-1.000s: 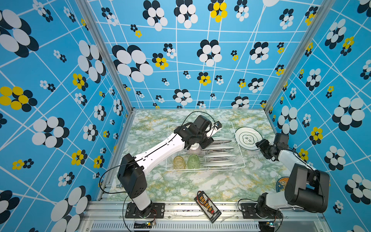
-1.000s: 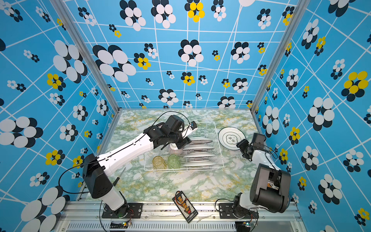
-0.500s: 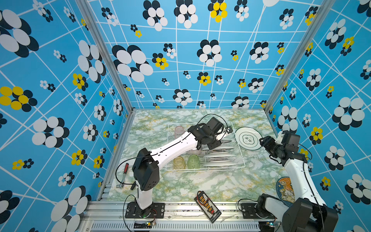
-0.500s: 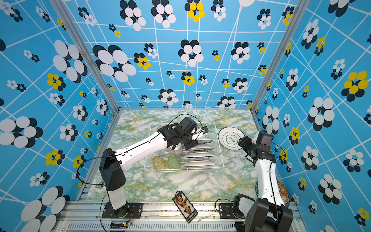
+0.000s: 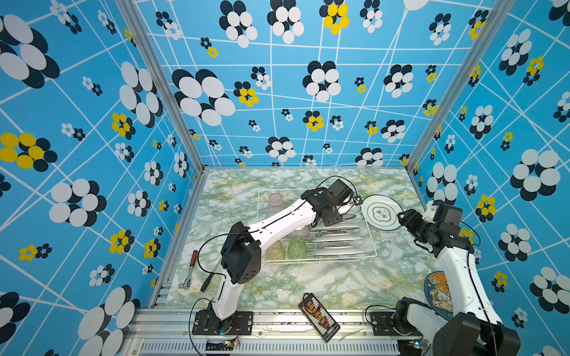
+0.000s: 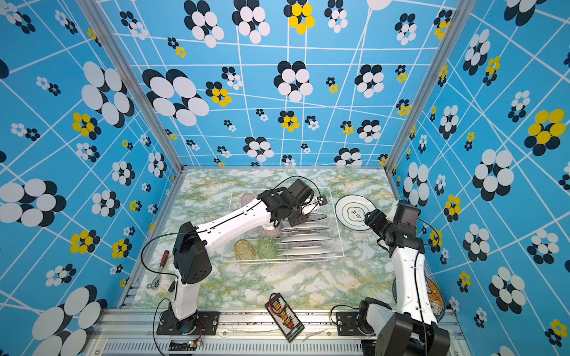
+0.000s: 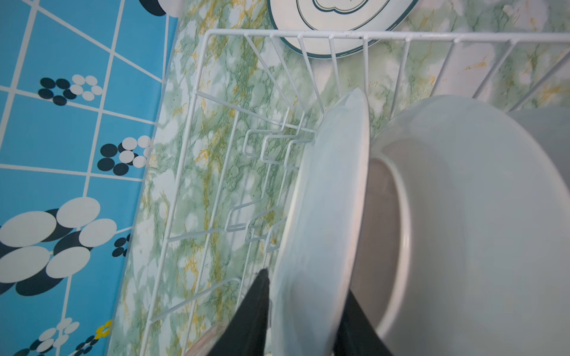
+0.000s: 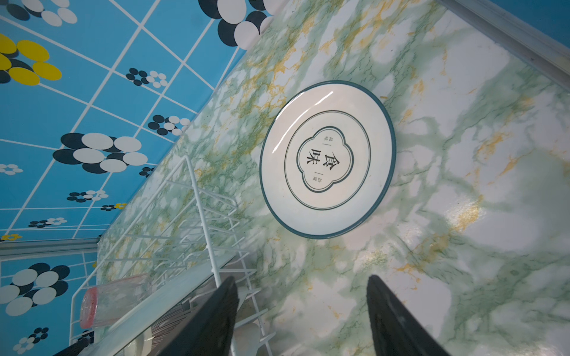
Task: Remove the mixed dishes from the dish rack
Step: 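Grasp the red-lettered white plate in the rack with the left gripper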
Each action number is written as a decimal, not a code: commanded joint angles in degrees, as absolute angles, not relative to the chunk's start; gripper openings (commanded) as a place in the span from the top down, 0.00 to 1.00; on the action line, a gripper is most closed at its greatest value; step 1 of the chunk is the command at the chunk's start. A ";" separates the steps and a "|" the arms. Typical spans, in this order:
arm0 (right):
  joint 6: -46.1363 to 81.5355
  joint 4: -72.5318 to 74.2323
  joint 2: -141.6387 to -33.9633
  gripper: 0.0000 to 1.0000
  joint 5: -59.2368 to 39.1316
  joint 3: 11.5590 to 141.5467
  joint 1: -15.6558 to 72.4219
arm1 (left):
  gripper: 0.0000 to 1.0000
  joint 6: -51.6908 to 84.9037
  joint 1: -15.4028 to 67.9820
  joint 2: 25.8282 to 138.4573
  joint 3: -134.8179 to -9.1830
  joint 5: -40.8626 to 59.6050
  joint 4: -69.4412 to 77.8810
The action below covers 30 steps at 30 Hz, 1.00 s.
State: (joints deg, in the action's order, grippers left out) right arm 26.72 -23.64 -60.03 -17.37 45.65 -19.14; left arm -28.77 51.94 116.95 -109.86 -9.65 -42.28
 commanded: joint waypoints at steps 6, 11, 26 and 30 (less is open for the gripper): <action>25.84 -24.42 -58.24 0.32 -18.79 45.10 -18.72 | 0.80 -31.86 52.30 120.46 -115.16 -12.95 -44.75; 25.84 -24.29 -57.47 0.32 -18.92 44.74 -18.72 | 1.00 -34.49 52.74 121.42 -115.31 -16.20 -43.20; 27.08 -22.74 -57.05 0.33 -19.16 43.94 -16.78 | 1.00 -41.21 57.29 115.25 -102.99 -29.52 -23.69; 27.34 -22.12 -57.65 0.33 -18.42 44.25 -14.42 | 1.00 -40.10 57.82 110.12 -99.66 -29.71 -20.26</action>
State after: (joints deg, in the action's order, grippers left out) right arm 26.59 -23.38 -57.49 -18.70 44.47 -15.81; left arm -40.40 57.32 115.18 -101.25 -28.99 -27.35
